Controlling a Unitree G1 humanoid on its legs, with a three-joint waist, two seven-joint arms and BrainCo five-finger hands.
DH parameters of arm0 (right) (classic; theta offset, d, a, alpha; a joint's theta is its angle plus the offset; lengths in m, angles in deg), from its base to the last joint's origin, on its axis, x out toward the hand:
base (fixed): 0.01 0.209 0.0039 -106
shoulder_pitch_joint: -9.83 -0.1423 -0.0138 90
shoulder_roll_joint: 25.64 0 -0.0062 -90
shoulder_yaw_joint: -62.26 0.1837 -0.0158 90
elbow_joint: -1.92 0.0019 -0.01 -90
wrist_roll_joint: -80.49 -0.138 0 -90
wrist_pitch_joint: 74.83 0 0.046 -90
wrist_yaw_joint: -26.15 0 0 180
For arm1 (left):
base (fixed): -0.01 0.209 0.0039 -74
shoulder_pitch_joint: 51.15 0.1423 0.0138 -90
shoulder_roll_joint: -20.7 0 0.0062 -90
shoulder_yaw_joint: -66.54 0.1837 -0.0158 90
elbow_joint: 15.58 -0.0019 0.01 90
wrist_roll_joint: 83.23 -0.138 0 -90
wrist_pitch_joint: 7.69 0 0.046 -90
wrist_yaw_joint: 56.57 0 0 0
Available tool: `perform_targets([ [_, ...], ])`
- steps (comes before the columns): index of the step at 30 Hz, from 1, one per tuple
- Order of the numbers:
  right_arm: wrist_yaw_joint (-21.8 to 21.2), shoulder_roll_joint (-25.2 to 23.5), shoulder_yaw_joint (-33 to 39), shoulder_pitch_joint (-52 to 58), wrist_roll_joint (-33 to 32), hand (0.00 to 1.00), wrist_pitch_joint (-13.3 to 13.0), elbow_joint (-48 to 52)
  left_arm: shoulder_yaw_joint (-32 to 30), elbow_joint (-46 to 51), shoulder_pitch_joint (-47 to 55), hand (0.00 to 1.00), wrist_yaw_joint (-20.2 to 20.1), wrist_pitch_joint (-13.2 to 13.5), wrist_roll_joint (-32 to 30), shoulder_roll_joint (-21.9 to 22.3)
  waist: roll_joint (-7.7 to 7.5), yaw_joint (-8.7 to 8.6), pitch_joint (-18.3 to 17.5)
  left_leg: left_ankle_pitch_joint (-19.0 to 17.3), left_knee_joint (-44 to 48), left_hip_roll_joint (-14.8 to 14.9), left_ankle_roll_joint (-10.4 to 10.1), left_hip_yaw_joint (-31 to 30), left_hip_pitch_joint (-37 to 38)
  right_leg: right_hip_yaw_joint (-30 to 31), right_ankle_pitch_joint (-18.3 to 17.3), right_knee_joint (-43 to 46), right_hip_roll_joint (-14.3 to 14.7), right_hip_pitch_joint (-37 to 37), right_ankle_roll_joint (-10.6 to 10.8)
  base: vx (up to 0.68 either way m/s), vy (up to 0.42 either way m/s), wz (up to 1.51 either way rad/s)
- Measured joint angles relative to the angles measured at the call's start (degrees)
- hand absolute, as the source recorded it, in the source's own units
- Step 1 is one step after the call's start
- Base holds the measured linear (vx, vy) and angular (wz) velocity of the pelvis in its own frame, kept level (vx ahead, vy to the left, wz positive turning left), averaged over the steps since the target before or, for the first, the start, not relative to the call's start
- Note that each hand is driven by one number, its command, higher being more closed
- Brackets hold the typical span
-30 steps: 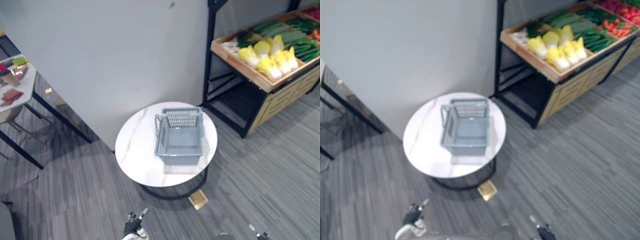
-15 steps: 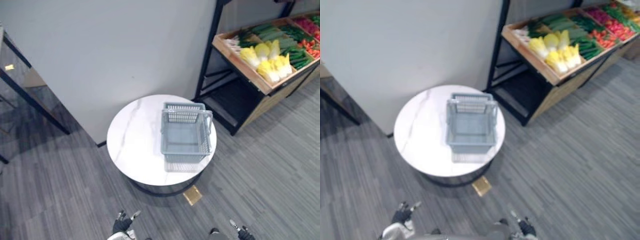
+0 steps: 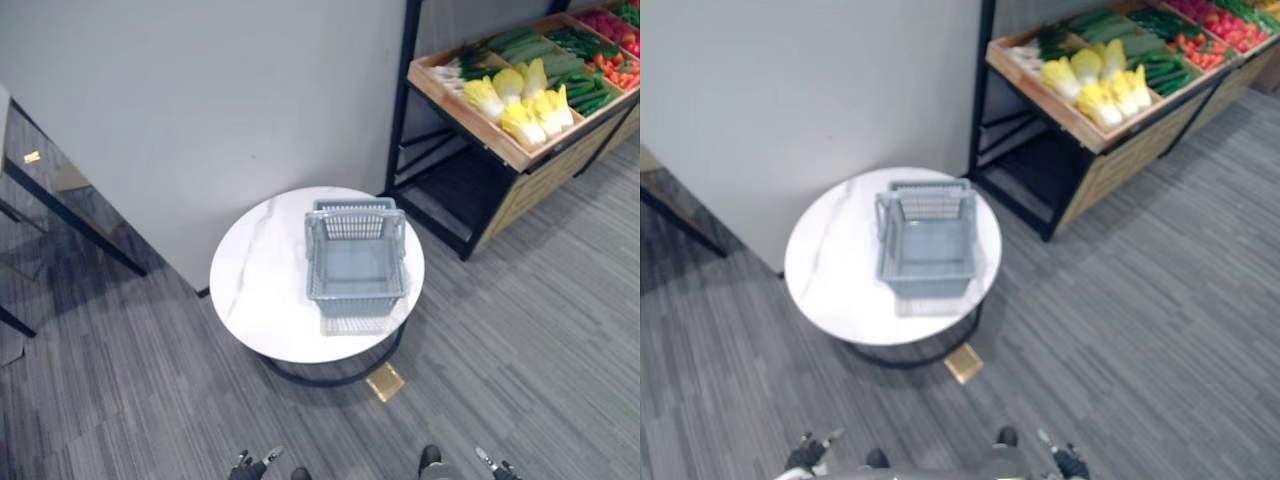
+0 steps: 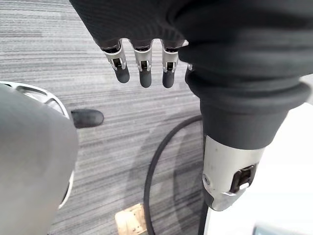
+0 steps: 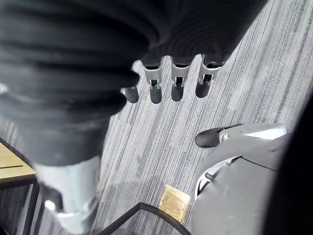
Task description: Pick vegetable in the basket
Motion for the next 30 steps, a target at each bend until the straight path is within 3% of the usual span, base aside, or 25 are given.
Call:
perform_targets([
  [1, -0.36, 0.48, 0.87, -1.3, -0.02, 0.0, 0.0, -0.92, 1.12, -0.54, 0.51, 0.0, -0.36, -0.04, -1.9, 0.01, 2.38, -0.15, -1.19, -0.07, 0.34, -0.09, -0.11, -1.35, 0.39, 0.01, 0.87, -2.13, 0.62, 1.97, 0.44, -0.03, 0.006, 0.05],
  [14, -0.28, 1.85, 3.74, -0.42, 0.49, 0.0, 0.04, -0.91, -0.43, -0.38, 0.65, 0.0, -0.43, -0.43, -1.89, 0.03, 2.44, -0.24, -1.16, -0.23, 0.36, 0.41, -0.35, 0.15, 2.84, 1.42, 0.82, -1.92, 1.14, 3.62, 0.36, -0.01, -0.004, -0.05],
  [18, 0.4, 3.26, 4.68, 0.54, 4.9, 0.0, 0.05, -0.28, -1.3, 0.16, 0.71, 0.0, -0.3, -0.47, -1.91, -0.05, 2.28, -0.16, -1.14, -0.2, 0.35, 0.42, -0.3, -0.02, 3.35, 1.21, 0.75, -1.49, 1.06, 4.24, 0.28, -0.05, -0.003, 0.03],
  [28, 1.92, 7.22, -5.51, 3.77, 15.6, 0.0, -1.73, 17.01, 3.24, 10.82, 1.27, 0.0, 0.78, 0.4, -1.71, -1.89, 2.14, -0.07, -1.34, 0.22, 0.37, 0.75, -0.18, -1.46, 3.06, 0.24, -0.22, 0.13, 0.99, 4.02, -0.4, -0.02, -0.002, 0.06],
  [30, 1.76, 7.16, -7.94, 3.73, 15.98, 0.0, -2.09, 18.4, 3.41, 11.92, 1.09, 0.0, 1.51, 0.92, -1.33, -2.15, 1.96, -0.08, -1.25, -0.3, 2.18, 1.2, -0.31, -2.18, 2.4, -0.48, -2.11, 2.52, 0.67, 3.84, -0.32, 0.02, -0.024, 0.25],
])
